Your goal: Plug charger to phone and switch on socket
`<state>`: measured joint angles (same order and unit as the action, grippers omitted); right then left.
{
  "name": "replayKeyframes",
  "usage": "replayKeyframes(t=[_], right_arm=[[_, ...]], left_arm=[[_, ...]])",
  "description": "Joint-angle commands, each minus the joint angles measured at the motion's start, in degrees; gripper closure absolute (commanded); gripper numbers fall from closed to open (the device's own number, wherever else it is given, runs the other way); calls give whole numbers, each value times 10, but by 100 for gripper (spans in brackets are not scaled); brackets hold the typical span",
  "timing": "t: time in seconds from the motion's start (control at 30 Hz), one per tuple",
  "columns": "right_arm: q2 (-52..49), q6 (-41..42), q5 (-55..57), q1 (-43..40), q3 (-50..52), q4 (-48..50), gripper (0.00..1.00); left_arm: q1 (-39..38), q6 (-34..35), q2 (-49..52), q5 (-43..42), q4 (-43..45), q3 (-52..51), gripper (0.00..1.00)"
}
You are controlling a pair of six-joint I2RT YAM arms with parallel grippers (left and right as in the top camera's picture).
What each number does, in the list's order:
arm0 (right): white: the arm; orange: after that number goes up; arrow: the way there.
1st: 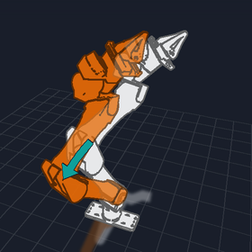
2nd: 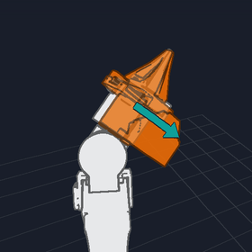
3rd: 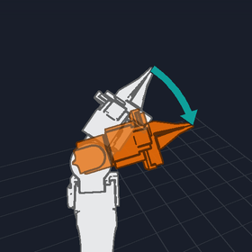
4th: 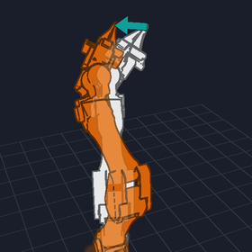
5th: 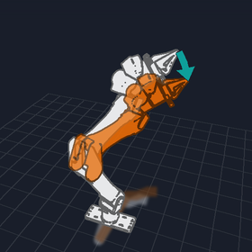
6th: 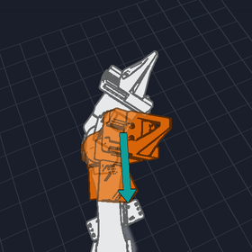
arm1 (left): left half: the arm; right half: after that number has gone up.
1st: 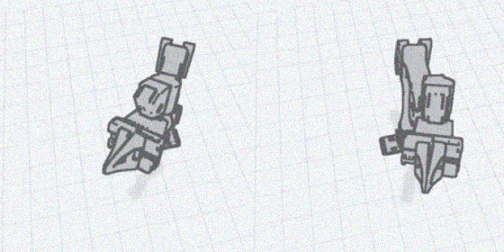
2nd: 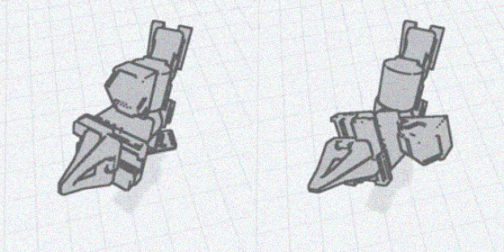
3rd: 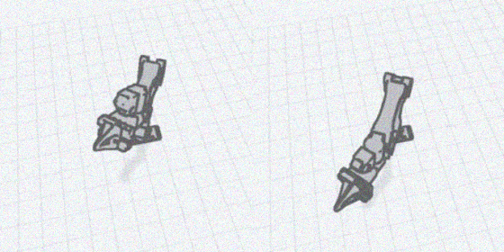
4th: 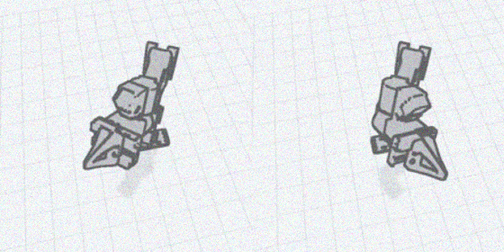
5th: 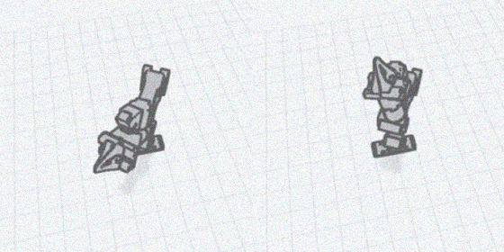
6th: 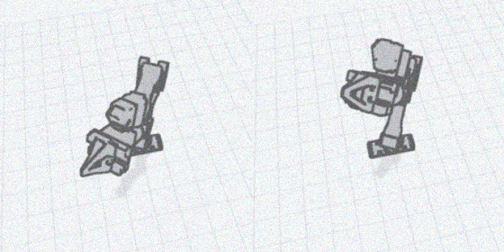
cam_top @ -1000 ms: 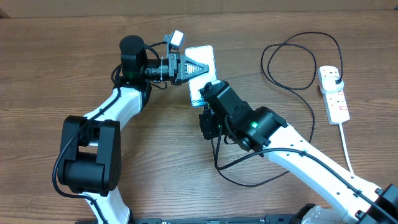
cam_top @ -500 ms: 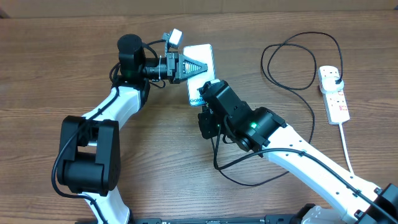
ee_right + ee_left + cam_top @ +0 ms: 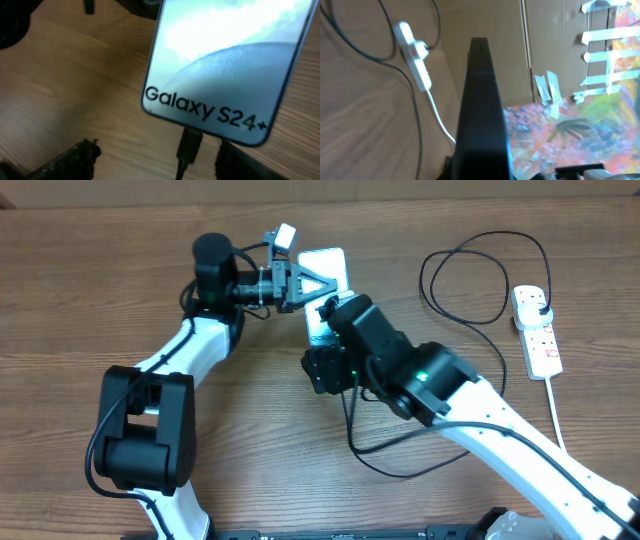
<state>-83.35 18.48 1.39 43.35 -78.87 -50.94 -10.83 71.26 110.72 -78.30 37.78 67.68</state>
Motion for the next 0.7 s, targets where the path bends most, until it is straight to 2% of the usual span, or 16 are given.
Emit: replayKeyframes(t=[0.0, 0.03, 0.13, 0.27, 0.37, 0.43, 0.47, 0.5, 0.67], right_arm=[[77, -7, 27, -7, -71, -61, 7], [88, -7, 30, -7, -80, -77, 2], [150, -7, 78, -7, -115, -138, 0], [251, -7, 158, -7, -122, -177, 0], [305, -3, 182, -7, -122, -189, 0], [345, -2, 185, -7, -122, -191, 0], [363, 2, 185, -7, -122, -191, 0], [369, 6, 185, -7, -122, -193, 0], [368, 17, 185, -7, -114, -200, 0]], left_arm=[[-53, 78, -4, 35, 38, -3, 96], [-68, 94, -4, 54, 64, -3, 96], [-110, 108, -4, 94, 108, 6, 96], [-163, 53, -4, 141, 62, 45, 96], [-174, -45, -4, 173, -71, 87, 96], [-175, -147, -3, 219, -230, 126, 96], [-173, -225, -3, 261, -344, 151, 96], [-170, -267, -3, 282, -405, 162, 96], [-150, -447, -3, 311, -607, 175, 96]])
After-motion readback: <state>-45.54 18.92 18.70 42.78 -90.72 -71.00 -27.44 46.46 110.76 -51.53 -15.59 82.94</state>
